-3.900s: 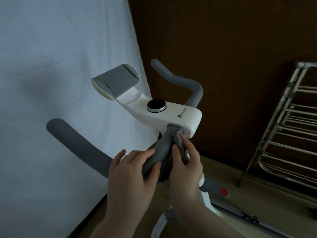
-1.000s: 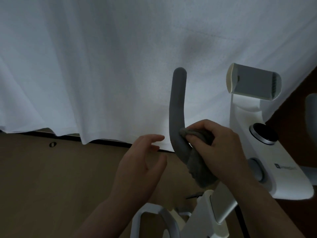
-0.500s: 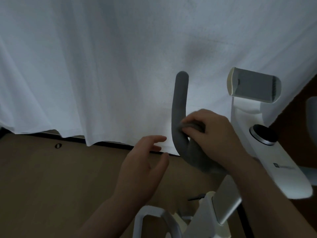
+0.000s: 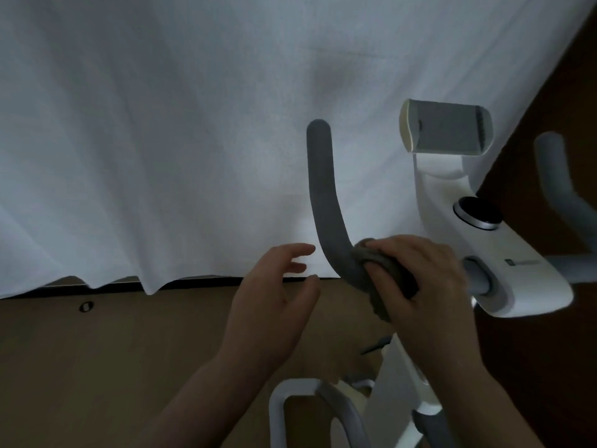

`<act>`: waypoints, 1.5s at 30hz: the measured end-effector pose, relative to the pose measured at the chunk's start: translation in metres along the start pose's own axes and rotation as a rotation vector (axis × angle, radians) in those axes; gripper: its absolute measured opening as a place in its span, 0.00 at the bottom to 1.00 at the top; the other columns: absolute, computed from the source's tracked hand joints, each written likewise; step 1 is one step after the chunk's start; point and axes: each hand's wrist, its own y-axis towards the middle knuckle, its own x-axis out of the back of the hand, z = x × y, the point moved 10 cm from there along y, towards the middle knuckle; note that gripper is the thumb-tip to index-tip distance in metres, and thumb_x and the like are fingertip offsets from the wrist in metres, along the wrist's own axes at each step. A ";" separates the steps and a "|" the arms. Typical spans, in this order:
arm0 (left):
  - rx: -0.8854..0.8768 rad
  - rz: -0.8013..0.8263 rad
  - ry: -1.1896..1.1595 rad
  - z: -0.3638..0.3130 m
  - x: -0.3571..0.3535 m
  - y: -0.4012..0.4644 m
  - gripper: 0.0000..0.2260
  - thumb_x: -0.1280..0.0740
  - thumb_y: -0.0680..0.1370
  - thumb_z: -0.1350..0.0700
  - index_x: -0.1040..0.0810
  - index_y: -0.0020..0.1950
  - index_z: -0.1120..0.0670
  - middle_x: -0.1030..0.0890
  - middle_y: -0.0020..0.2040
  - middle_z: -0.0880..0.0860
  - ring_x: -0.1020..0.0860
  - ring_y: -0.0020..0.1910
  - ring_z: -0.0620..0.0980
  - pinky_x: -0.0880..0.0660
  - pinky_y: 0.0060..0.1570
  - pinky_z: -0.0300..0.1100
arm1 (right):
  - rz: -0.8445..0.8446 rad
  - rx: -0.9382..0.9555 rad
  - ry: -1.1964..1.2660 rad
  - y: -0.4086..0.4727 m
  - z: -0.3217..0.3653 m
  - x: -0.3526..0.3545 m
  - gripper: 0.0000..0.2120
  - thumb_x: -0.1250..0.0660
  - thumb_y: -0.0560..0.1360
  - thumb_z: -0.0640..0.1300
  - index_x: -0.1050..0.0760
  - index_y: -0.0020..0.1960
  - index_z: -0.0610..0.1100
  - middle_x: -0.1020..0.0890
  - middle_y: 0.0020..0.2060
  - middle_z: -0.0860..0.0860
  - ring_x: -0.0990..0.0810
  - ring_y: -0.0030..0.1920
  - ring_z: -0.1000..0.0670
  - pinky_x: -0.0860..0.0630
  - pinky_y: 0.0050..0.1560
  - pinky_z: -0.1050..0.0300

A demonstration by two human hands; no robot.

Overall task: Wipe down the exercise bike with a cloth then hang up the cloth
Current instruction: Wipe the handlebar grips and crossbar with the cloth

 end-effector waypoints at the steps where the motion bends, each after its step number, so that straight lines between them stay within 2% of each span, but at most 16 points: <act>1: 0.008 0.018 -0.015 0.005 0.000 0.002 0.15 0.33 0.76 0.56 0.26 0.63 0.45 0.24 0.58 0.37 0.25 0.55 0.33 0.25 0.45 0.30 | -0.024 -0.033 0.033 -0.005 -0.004 0.007 0.15 0.36 0.74 0.51 0.20 0.57 0.48 0.20 0.50 0.55 0.25 0.52 0.54 0.27 0.55 0.50; 4: 0.061 0.091 -0.147 0.019 -0.008 0.010 0.15 0.34 0.78 0.59 0.25 0.63 0.47 0.23 0.59 0.39 0.23 0.55 0.34 0.24 0.56 0.35 | -0.090 -0.065 0.061 -0.009 0.002 0.010 0.15 0.34 0.73 0.49 0.20 0.57 0.46 0.22 0.50 0.58 0.26 0.53 0.58 0.26 0.55 0.50; 6: 0.059 0.152 -0.197 0.021 -0.020 0.014 0.16 0.35 0.79 0.60 0.26 0.65 0.49 0.23 0.61 0.41 0.23 0.57 0.37 0.24 0.59 0.40 | -0.135 -0.057 0.029 -0.008 0.012 0.002 0.14 0.33 0.72 0.47 0.19 0.56 0.46 0.22 0.49 0.58 0.27 0.52 0.57 0.25 0.53 0.49; 8: 0.007 0.180 -0.199 0.019 -0.028 0.018 0.18 0.34 0.78 0.61 0.27 0.67 0.52 0.24 0.64 0.46 0.23 0.59 0.42 0.24 0.60 0.42 | -0.174 -0.067 -0.013 -0.011 0.013 0.001 0.14 0.33 0.73 0.47 0.19 0.56 0.45 0.22 0.50 0.57 0.26 0.53 0.54 0.26 0.52 0.54; 11: -0.096 0.187 -0.199 0.015 -0.027 0.023 0.21 0.33 0.77 0.55 0.30 0.69 0.55 0.27 0.67 0.51 0.25 0.63 0.46 0.25 0.61 0.41 | -0.318 -0.156 -0.103 -0.033 0.012 0.011 0.14 0.33 0.73 0.46 0.20 0.57 0.44 0.22 0.51 0.53 0.27 0.53 0.49 0.29 0.52 0.58; 14: -0.177 0.164 -0.131 0.013 -0.018 0.033 0.21 0.31 0.76 0.61 0.28 0.69 0.53 0.27 0.67 0.47 0.27 0.64 0.43 0.27 0.62 0.39 | -0.440 -0.237 -0.120 -0.044 0.025 -0.002 0.13 0.32 0.72 0.45 0.20 0.56 0.45 0.24 0.53 0.53 0.28 0.54 0.48 0.29 0.51 0.58; 17: -0.252 0.188 -0.079 0.009 -0.013 0.044 0.20 0.31 0.75 0.64 0.26 0.67 0.52 0.28 0.67 0.46 0.28 0.65 0.44 0.29 0.63 0.37 | -0.414 -0.183 -0.173 -0.035 0.039 -0.021 0.14 0.31 0.72 0.45 0.20 0.57 0.44 0.24 0.54 0.49 0.32 0.57 0.51 0.34 0.56 0.64; 21: -0.291 0.279 -0.078 0.008 -0.012 0.051 0.20 0.31 0.76 0.63 0.25 0.67 0.51 0.26 0.65 0.44 0.25 0.57 0.40 0.29 0.55 0.27 | -0.380 -0.275 -0.163 -0.045 0.031 -0.017 0.18 0.31 0.73 0.48 0.24 0.62 0.45 0.30 0.59 0.45 0.29 0.59 0.48 0.26 0.55 0.55; 25: -0.321 0.327 -0.070 0.010 -0.012 0.054 0.21 0.31 0.75 0.61 0.26 0.67 0.51 0.26 0.65 0.44 0.22 0.53 0.44 0.29 0.55 0.27 | -0.156 -0.360 -0.078 -0.043 0.034 -0.034 0.29 0.37 0.72 0.52 0.34 0.72 0.47 0.38 0.66 0.51 0.35 0.66 0.52 0.30 0.59 0.64; 28: -0.330 0.370 -0.042 0.013 -0.013 0.055 0.21 0.31 0.76 0.59 0.27 0.68 0.49 0.27 0.66 0.42 0.20 0.44 0.55 0.27 0.50 0.27 | -0.086 -0.314 -0.136 -0.041 0.034 -0.019 0.29 0.35 0.75 0.54 0.37 0.73 0.50 0.36 0.65 0.55 0.33 0.63 0.59 0.29 0.56 0.69; 31: -0.330 0.377 -0.067 0.014 -0.012 0.055 0.20 0.31 0.76 0.59 0.26 0.67 0.49 0.27 0.66 0.42 0.20 0.44 0.54 0.27 0.49 0.27 | -0.178 -0.322 -0.140 -0.040 0.032 -0.007 0.26 0.32 0.72 0.48 0.35 0.68 0.53 0.31 0.60 0.56 0.31 0.57 0.64 0.29 0.54 0.74; 34: -0.314 0.356 -0.104 0.014 -0.011 0.057 0.19 0.31 0.75 0.60 0.25 0.66 0.49 0.26 0.65 0.43 0.22 0.48 0.45 0.29 0.51 0.24 | -0.254 -0.318 -0.234 -0.037 0.030 -0.011 0.22 0.33 0.74 0.53 0.31 0.66 0.52 0.28 0.56 0.51 0.31 0.56 0.56 0.30 0.55 0.65; 37: -0.318 0.365 -0.120 0.014 -0.012 0.057 0.19 0.31 0.76 0.59 0.25 0.66 0.50 0.26 0.64 0.43 0.24 0.49 0.42 0.31 0.50 0.23 | -0.234 -0.248 -0.312 -0.037 0.025 -0.006 0.26 0.33 0.72 0.58 0.29 0.67 0.50 0.26 0.57 0.49 0.33 0.61 0.52 0.32 0.60 0.51; 41: -0.314 0.383 -0.137 0.015 -0.013 0.056 0.18 0.32 0.77 0.57 0.25 0.67 0.50 0.26 0.65 0.43 0.24 0.53 0.40 0.33 0.53 0.22 | -0.125 -0.117 -0.233 -0.035 0.025 -0.012 0.30 0.29 0.70 0.55 0.31 0.69 0.47 0.30 0.65 0.50 0.33 0.68 0.49 0.32 0.67 0.50; 45: -0.302 0.362 -0.149 0.016 -0.014 0.056 0.18 0.32 0.76 0.59 0.24 0.66 0.52 0.25 0.64 0.45 0.26 0.58 0.40 0.34 0.58 0.23 | -0.139 -0.142 -0.137 -0.012 0.030 -0.032 0.23 0.29 0.72 0.51 0.26 0.64 0.43 0.24 0.60 0.46 0.26 0.61 0.50 0.24 0.59 0.50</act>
